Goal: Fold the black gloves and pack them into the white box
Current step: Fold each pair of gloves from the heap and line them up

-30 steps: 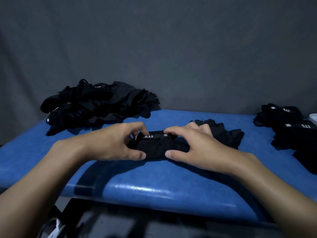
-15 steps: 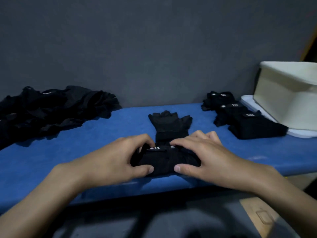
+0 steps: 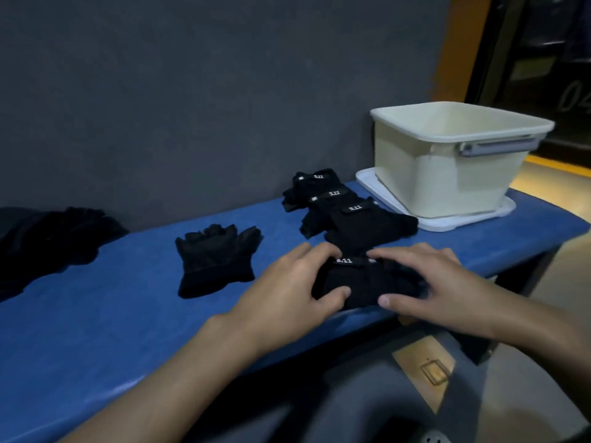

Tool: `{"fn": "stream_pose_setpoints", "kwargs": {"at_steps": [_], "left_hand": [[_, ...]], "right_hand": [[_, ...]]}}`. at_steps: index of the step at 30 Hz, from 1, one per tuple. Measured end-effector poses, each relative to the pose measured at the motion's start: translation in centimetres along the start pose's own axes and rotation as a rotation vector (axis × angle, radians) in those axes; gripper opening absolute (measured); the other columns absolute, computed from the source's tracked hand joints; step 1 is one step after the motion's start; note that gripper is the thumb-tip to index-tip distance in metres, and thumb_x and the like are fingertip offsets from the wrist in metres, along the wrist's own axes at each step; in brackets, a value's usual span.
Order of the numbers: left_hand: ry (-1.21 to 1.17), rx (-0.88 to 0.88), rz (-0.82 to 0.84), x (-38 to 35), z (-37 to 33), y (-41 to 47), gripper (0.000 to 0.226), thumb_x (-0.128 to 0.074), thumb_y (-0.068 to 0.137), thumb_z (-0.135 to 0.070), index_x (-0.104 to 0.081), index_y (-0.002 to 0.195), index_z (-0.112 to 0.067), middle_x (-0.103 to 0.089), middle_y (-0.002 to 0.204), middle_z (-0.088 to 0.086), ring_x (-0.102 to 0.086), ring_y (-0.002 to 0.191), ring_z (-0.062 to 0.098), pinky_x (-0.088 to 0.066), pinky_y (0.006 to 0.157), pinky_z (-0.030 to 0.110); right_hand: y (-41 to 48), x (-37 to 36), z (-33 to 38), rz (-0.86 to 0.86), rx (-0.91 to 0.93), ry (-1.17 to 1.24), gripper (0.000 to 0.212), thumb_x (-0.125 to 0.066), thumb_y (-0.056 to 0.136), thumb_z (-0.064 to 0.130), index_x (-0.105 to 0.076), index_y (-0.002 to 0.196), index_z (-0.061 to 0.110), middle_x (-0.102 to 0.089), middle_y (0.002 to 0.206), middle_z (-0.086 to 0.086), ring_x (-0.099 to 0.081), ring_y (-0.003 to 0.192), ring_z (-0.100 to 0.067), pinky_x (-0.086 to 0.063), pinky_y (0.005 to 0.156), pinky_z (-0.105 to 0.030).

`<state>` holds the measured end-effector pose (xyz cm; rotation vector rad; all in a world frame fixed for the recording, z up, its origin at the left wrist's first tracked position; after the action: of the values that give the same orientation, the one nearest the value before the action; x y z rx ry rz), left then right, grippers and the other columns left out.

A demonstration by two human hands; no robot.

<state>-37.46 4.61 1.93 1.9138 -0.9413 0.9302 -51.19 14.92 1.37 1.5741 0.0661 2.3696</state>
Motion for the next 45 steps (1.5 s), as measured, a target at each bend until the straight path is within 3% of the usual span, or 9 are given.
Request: {"fn": "stream_pose_setpoints", "kwargs": {"at_steps": [2,6,9,16,25,31,36,41,45], "left_hand": [[-0.010,-0.017,-0.021,-1.1,-1.1,1.6,0.040,-0.062,0.089,-0.047,-0.049,0.125,-0.035,-0.054,0.108,-0.011,-0.053,0.099,0.008,-0.048,0.086,0.030],[-0.027,-0.013,-0.084,-3.0,-3.0,4.6,0.042,-0.063,0.090,-0.044,-0.048,0.127,-0.030,-0.054,0.111,-0.006,-0.055,0.103,0.014,-0.049,0.087,0.034],[-0.050,0.013,-0.104,-4.1,-3.5,5.6,0.045,-0.063,0.090,-0.044,-0.040,0.125,-0.028,-0.056,0.113,-0.004,-0.055,0.103,0.017,-0.051,0.084,0.038],[0.115,0.025,-0.176,-4.5,-3.2,4.6,0.048,-0.060,0.086,-0.055,-0.047,0.118,-0.021,-0.051,0.112,-0.002,-0.048,0.104,0.021,-0.047,0.088,0.039],[0.213,0.053,-0.201,-5.7,-4.3,6.9,0.051,-0.054,0.086,-0.059,-0.052,0.115,-0.018,-0.054,0.110,0.003,-0.049,0.101,0.027,-0.046,0.087,0.043],[0.312,0.044,-0.276,-5.2,-3.3,5.9,0.067,-0.037,0.079,-0.067,-0.060,0.122,-0.020,-0.056,0.109,0.002,-0.050,0.098,0.025,-0.047,0.082,0.039],[0.361,0.043,-0.334,-5.2,-3.5,5.8,0.062,-0.043,0.080,-0.064,-0.064,0.112,-0.015,-0.054,0.103,0.005,-0.050,0.093,0.027,-0.048,0.078,0.040],[0.268,-0.021,-0.348,-4.9,-3.9,5.4,0.059,-0.050,0.083,-0.059,-0.053,0.130,-0.024,-0.048,0.111,0.003,-0.046,0.098,0.023,-0.047,0.080,0.037],[0.266,-0.017,-0.354,-4.8,-3.7,5.3,0.048,-0.049,0.083,-0.057,-0.060,0.118,-0.026,-0.047,0.108,0.002,-0.045,0.095,0.023,-0.047,0.078,0.038]], "right_hand": [[-0.3,0.9,-1.8,-0.006,-0.041,-0.001,0.058,-0.068,0.086,0.042,-0.028,0.125,0.058,-0.033,0.101,0.037,-0.028,0.094,0.018,-0.020,0.091,-0.018],[-0.5,2.4,-5.3,-0.081,-0.127,0.059,0.062,-0.070,0.084,0.041,-0.037,0.135,0.054,-0.045,0.119,0.031,-0.040,0.120,-0.001,-0.027,0.112,-0.033],[-0.6,3.2,-6.9,-0.181,-0.135,0.141,0.061,-0.070,0.081,0.041,-0.043,0.136,0.050,-0.048,0.130,0.023,-0.047,0.121,-0.001,-0.033,0.112,-0.046],[-0.9,2.2,-7.3,-0.174,-0.099,0.166,0.066,-0.066,0.080,0.053,-0.042,0.140,0.048,-0.048,0.135,0.022,-0.042,0.129,0.002,-0.031,0.113,-0.047],[-0.5,3.4,-9.4,-0.240,-0.177,0.147,0.059,-0.067,0.082,0.045,-0.045,0.137,0.047,-0.049,0.129,0.020,-0.045,0.122,-0.002,-0.034,0.109,-0.051],[-0.4,2.7,-9.8,-0.203,-0.174,0.099,0.057,-0.063,0.087,0.047,-0.041,0.140,0.049,-0.048,0.135,0.019,-0.035,0.132,-0.004,-0.018,0.116,-0.046],[0.2,2.5,-9.9,-0.164,-0.177,0.110,0.055,-0.063,0.088,0.044,-0.042,0.138,0.050,-0.045,0.137,0.019,-0.030,0.133,-0.005,-0.012,0.111,-0.035],[0.6,2.3,-10.1,-0.151,-0.164,0.116,0.053,-0.063,0.088,0.045,-0.042,0.136,0.053,-0.042,0.138,0.019,-0.029,0.134,-0.004,-0.012,0.103,-0.029],[0.9,2.3,-10.4,-0.157,-0.156,0.134,0.050,-0.064,0.089,0.046,-0.043,0.134,0.056,-0.040,0.140,0.020,-0.027,0.136,-0.004,-0.011,0.101,-0.028]]}}
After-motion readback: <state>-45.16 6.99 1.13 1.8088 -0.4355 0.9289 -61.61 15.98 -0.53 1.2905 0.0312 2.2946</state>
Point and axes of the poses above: each hand's wrist, its own y-axis towards the middle knuckle, its own x-axis out of the back of the hand, z = x × y, the point moved 8 cm from there along y, towards the middle knuckle
